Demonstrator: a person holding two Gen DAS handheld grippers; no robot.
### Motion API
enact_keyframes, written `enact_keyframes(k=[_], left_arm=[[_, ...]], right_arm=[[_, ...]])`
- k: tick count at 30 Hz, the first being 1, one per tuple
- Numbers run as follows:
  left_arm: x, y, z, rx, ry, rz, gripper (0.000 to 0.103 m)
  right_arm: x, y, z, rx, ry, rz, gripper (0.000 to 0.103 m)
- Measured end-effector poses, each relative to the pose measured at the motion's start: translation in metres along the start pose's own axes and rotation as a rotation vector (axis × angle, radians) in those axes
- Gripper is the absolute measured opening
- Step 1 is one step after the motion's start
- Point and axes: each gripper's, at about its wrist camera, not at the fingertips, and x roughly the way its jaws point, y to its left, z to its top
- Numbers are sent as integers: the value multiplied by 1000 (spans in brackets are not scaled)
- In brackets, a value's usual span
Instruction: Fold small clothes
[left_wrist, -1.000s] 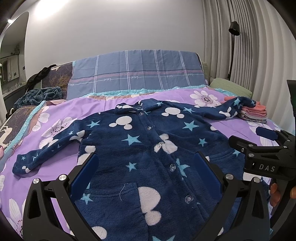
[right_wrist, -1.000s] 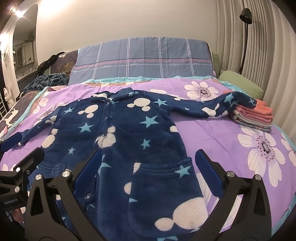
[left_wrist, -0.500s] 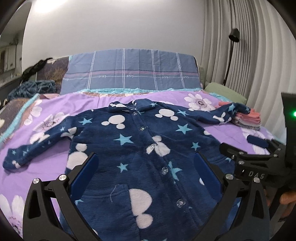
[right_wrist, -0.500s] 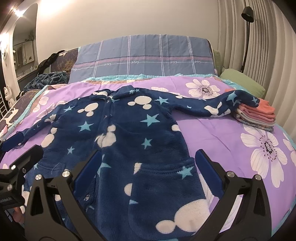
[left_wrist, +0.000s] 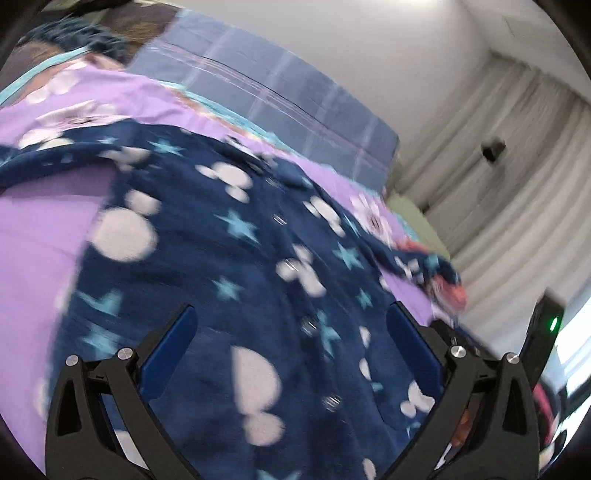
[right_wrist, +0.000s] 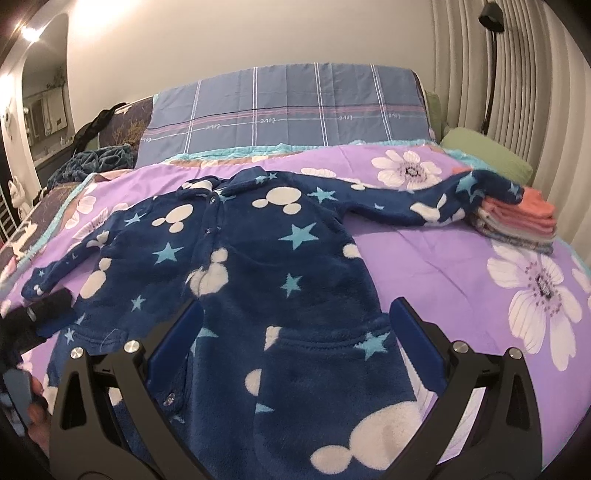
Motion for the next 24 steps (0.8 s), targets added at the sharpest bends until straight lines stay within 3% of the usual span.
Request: enact_keyframes(k=[3,5,7,12,16,19,21,23,24], left_arm=[[-20,57,19,-209,-54,23,99],[-40,104,28,-355,-130,59,89],[-58,138,34,-428,-190,137,82],[-98,204,39,-566,-308,344,79],[-105,250,45,-668,-357,408,79],[-96,287,59,-753,-380,398,79],[-93,294,69,-758,-412,392,79],[-86,305,82,-731,-425,400,65],[-80,304,94,-708,-411,376,37]], right_arm=[[8,-9,0,44,37,19,101],[12,-13,-1,57,41,15,101],[15,-14,-2,52,34,21,101],[20,-16,-1,82,29,145,101],[28,-19,4,138,41,218,101],[35,-17,8,146,50,196,101],[39,-15,9,125,57,173,101],[45,-13,9,98,65,150,101],[47,-14,8,94,71,144,101]])
